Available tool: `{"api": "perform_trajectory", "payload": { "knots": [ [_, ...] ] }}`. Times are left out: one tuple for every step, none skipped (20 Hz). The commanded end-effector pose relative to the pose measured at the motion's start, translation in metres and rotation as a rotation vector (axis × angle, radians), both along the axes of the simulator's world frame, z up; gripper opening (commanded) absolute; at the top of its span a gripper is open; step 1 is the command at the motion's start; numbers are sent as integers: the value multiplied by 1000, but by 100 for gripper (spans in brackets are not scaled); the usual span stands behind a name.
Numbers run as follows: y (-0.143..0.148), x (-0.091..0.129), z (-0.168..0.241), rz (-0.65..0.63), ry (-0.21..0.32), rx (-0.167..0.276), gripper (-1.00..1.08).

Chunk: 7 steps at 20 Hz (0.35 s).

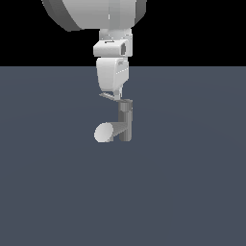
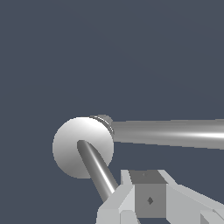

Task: Turn on the faucet by rotating a designated handle.

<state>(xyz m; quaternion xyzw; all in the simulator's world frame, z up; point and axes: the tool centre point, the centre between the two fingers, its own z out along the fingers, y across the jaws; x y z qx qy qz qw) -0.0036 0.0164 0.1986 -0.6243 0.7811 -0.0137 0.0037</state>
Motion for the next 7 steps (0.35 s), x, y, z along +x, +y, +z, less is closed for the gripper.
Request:
{"api": "perform_trajectory", "payload": {
  "knots": [
    [41, 4, -13, 58, 15, 13, -100],
    [45, 6, -13, 60, 16, 14, -100],
    [48, 8, -14, 63, 18, 14, -100],
    [52, 10, -15, 65, 19, 15, -100],
    [55, 11, -15, 67, 21, 15, -100],
    [59, 13, -16, 70, 22, 16, -100],
    [59, 13, -16, 70, 22, 16, -100]
  ]
}}
